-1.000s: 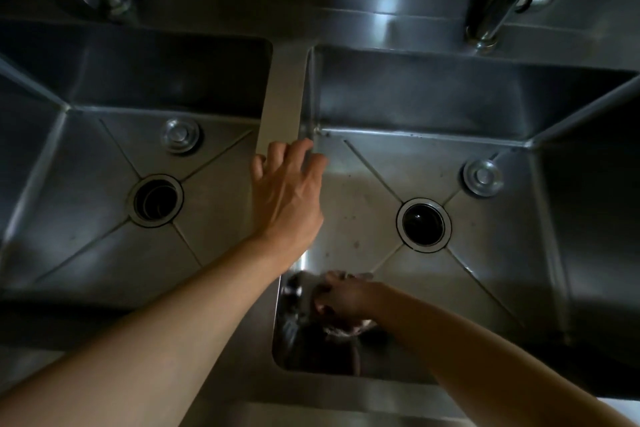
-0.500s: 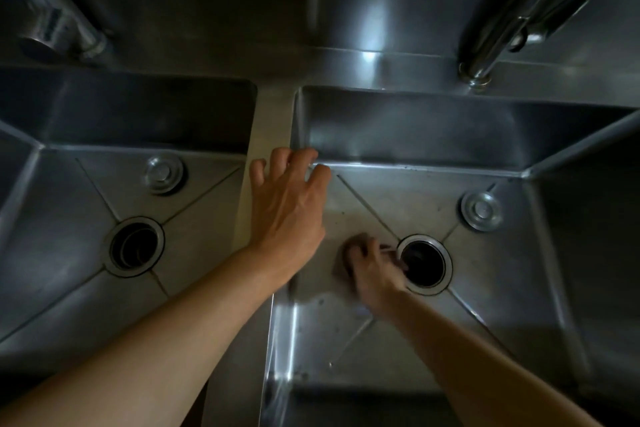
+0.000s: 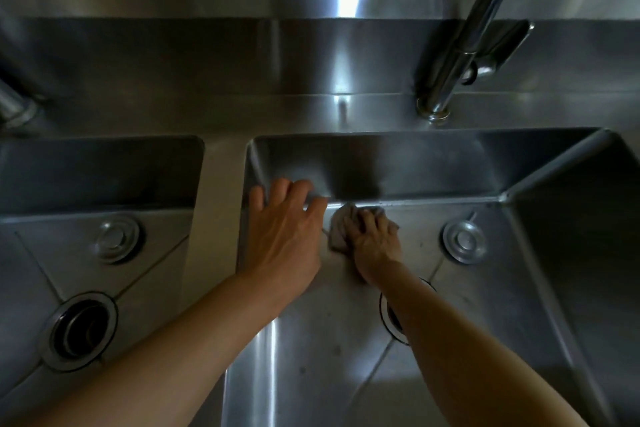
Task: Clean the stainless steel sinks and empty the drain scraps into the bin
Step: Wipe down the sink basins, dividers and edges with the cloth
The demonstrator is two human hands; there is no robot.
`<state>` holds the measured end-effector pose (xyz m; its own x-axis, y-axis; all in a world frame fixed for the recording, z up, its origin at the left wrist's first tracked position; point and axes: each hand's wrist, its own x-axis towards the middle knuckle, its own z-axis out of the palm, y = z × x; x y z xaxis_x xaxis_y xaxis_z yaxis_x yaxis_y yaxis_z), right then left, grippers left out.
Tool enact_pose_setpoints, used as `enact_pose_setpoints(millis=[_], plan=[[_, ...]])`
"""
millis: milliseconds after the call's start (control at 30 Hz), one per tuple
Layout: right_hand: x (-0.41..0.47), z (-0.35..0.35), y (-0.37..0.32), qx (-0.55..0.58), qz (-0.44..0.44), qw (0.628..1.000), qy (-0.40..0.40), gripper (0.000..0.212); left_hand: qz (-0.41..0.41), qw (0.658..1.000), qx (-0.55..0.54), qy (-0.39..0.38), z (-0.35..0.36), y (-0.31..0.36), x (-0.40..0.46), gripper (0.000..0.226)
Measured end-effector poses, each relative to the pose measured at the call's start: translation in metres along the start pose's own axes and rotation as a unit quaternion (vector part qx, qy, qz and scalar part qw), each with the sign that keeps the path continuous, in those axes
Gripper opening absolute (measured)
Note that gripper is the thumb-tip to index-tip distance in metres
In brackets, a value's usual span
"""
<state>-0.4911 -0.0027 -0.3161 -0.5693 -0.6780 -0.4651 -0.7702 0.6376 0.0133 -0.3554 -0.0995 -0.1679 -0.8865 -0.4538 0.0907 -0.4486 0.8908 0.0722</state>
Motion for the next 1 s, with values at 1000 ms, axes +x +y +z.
enact_pose_setpoints(millis=[1000], plan=[[-0.243, -0.122, 0.130, 0.225, 0.166, 0.954, 0.108, 0.039, -0.018, 0.998, -0.031, -0.057, -0.118, 0.090, -0.028, 0.037]])
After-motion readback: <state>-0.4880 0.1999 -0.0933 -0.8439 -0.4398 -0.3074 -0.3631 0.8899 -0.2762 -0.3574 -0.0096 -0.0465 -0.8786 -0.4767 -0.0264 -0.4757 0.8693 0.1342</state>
